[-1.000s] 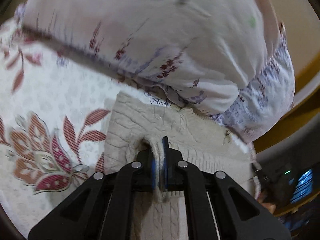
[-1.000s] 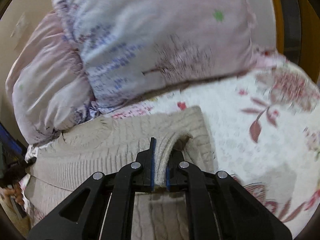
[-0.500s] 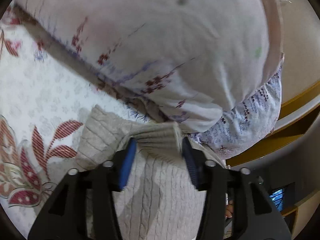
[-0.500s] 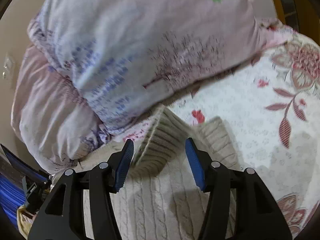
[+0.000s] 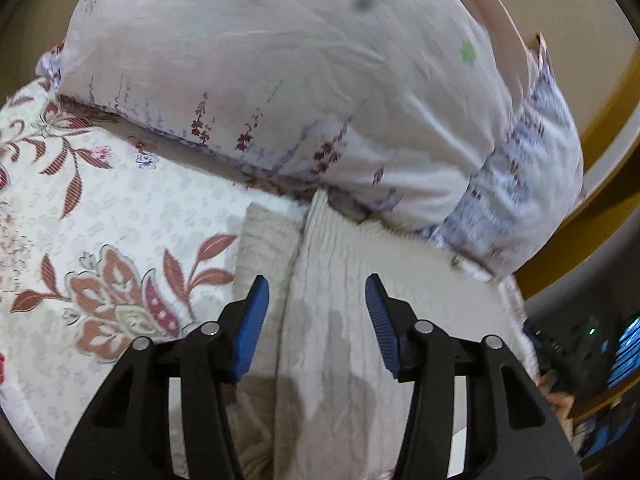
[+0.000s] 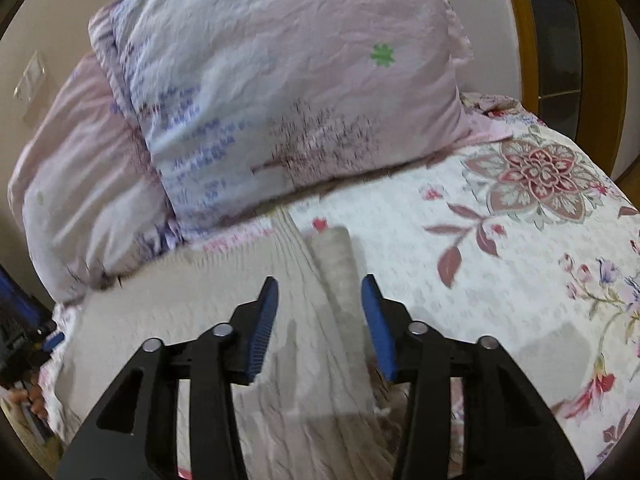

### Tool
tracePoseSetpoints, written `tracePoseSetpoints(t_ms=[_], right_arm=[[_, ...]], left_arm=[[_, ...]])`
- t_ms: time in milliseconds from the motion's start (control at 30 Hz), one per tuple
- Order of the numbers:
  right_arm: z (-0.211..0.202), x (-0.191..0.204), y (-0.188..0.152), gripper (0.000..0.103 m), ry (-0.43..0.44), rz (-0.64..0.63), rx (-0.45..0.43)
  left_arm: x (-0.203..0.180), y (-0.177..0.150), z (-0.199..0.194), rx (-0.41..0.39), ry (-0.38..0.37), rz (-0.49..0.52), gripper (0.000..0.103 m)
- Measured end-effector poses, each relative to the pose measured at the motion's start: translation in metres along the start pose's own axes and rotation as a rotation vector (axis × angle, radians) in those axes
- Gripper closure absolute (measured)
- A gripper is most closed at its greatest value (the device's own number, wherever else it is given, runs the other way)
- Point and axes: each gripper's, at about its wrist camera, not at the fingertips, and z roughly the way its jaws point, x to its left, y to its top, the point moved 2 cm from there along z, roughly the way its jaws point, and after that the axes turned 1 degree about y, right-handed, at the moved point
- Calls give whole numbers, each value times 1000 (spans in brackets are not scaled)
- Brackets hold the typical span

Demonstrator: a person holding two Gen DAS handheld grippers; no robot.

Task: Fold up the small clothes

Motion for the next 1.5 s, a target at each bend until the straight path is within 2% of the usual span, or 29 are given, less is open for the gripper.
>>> tracePoseSetpoints(t_ms=[100, 200, 233, 333, 500, 633, 933, 967, 1033, 1067, 1167, 1233, 1333, 1500], right_arm=[[3, -7, -12, 61, -14, 6, 39], [10, -6, -22, 85, -13, -15, 90], [10, -5, -25, 88, -19, -28, 85], [0, 1, -27, 92, -33, -63, 56], [-19, 5, -28, 94, -19, -64, 25], [-29, 5, -34, 94, -44, -70, 27], [-1, 1, -36, 93, -167, -75, 92], [-2, 3, -34, 91, -181, -84, 95], [-9, 7, -31, 75, -213, -93, 65], [-16, 10, -29, 72, -216, -100, 30], [-25, 29, -26, 70, -159, -152, -20], [-21, 47, -27, 70, -108, -198, -9], [-4, 79, -34, 70, -36, -281, 36], [19, 111, -44, 71, -9, -369, 90]], left_arm=[[-2, -6, 2, 17, 20, 30, 60], [-2, -13, 8, 54, 33, 44, 71], [-3, -16, 11, 76, 37, 51, 80], [0, -23, 16, 97, 57, 68, 95], [2, -24, 7, 98, 43, 71, 97], [2, -26, -1, 89, 56, 107, 97], [0, -30, 12, 91, 115, 142, 96], [0, -31, 10, 90, 113, 143, 95], [-1, -29, 5, 77, 110, 141, 90], [-2, -28, 1, 57, 116, 141, 85], [-14, -23, -15, -29, 124, 163, 68], [-29, -23, -20, -59, 90, 190, 63], [-51, -30, -12, -28, 45, 241, 61], [-63, -43, 15, 40, 54, 274, 60]])
